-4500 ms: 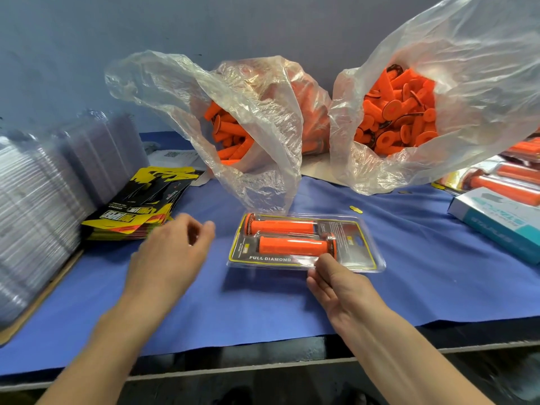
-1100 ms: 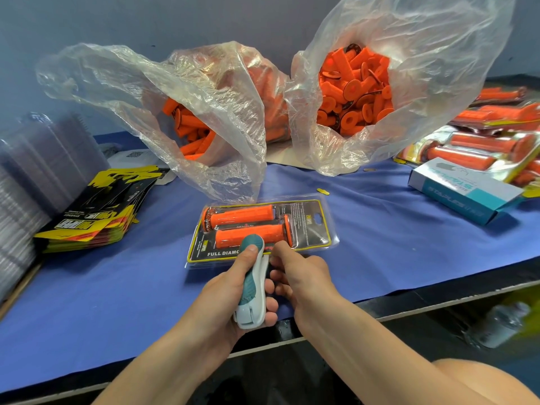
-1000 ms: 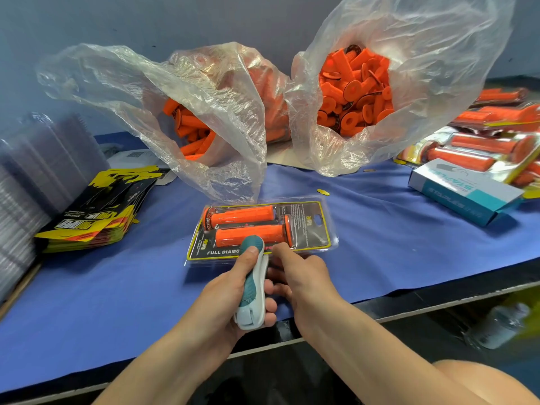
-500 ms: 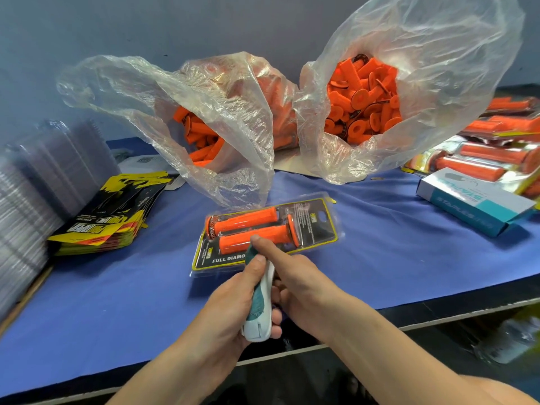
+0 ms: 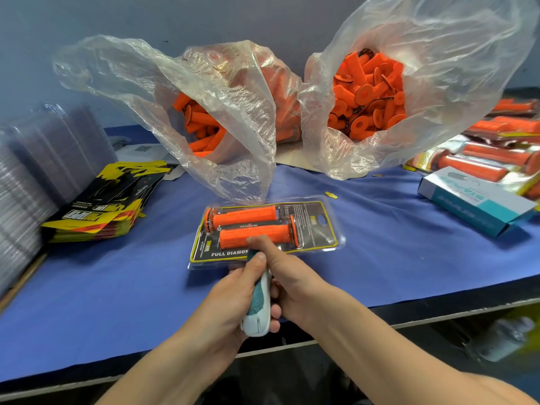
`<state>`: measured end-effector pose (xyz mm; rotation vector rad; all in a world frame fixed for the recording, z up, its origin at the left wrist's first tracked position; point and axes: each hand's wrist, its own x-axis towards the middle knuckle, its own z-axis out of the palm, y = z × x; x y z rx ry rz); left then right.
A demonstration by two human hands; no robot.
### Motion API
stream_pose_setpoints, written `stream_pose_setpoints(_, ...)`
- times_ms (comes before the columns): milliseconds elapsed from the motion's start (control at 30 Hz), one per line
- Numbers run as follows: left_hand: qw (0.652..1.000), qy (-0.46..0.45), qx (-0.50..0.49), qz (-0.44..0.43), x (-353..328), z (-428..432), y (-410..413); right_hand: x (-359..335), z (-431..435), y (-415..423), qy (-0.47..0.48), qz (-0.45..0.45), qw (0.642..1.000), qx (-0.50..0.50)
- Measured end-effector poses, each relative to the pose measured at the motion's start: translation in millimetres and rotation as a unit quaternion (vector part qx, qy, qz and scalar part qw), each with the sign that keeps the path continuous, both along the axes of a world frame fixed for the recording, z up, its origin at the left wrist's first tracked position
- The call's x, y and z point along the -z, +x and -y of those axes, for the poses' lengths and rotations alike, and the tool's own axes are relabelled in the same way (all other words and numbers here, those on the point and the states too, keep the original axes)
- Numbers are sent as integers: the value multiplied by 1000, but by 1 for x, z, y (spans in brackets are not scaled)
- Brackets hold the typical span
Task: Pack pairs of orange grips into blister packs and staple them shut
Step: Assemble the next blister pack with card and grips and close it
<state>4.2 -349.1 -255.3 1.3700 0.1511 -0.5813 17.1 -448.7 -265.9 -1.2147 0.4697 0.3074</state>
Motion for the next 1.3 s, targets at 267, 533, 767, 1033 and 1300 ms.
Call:
stream_pose_setpoints(267,1000,-7,8,0,-4,4,-3,-4,5,-3,1,-5,1000,-24)
stream_pose_setpoints(533,954,197,224,10,-30,-60,20,-7,17,0,163,4,986,34)
stream_pose_setpoints(767,891,407,166,114,-48,-157,60,-4,19,-3,135,1,989,55)
stream_pose_setpoints(1033,672,693,22,260,-1,-168,94,-1,15,0,110,10,990,92)
stream_pose_setpoints(1300,632,595,43,495,-7,-126,85,0,13,0,92,31,988,116)
